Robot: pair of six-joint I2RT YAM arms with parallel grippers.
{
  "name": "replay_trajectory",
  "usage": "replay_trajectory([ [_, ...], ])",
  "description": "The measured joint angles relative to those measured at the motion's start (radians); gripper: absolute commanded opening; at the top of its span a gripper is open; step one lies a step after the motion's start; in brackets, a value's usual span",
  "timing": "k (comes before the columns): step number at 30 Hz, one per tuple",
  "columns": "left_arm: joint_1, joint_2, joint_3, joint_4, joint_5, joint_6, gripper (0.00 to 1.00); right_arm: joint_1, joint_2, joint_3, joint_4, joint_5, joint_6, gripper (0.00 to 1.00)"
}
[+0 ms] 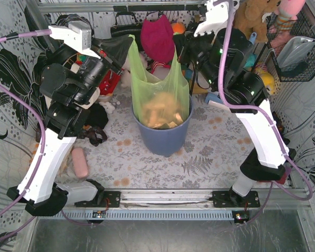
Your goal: Tie the trash bag
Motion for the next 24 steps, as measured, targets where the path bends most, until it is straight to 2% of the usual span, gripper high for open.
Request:
replay_trajectory([
  [6,0.000,-0.009,0.002,-0.027,0.005,-0.005,0.00,-0.013,0.033,0.008,0.068,0.042,-0.072,0.00],
  [15,0.000,-0.064,-0.031,-0.029,0.003,-0.029,0.00,-0.035,0.037,-0.020,0.128,0.038,-0.095,0.00],
  [19,0.000,-0.088,-0.043,-0.027,0.010,-0.044,0.00,-0.037,0.006,-0.104,0.153,0.038,-0.095,0.00],
  [24,0.000,-0.116,-0.120,-0.013,0.035,-0.071,0.00,-0.037,-0.103,-0.315,0.188,0.046,-0.092,0.00],
])
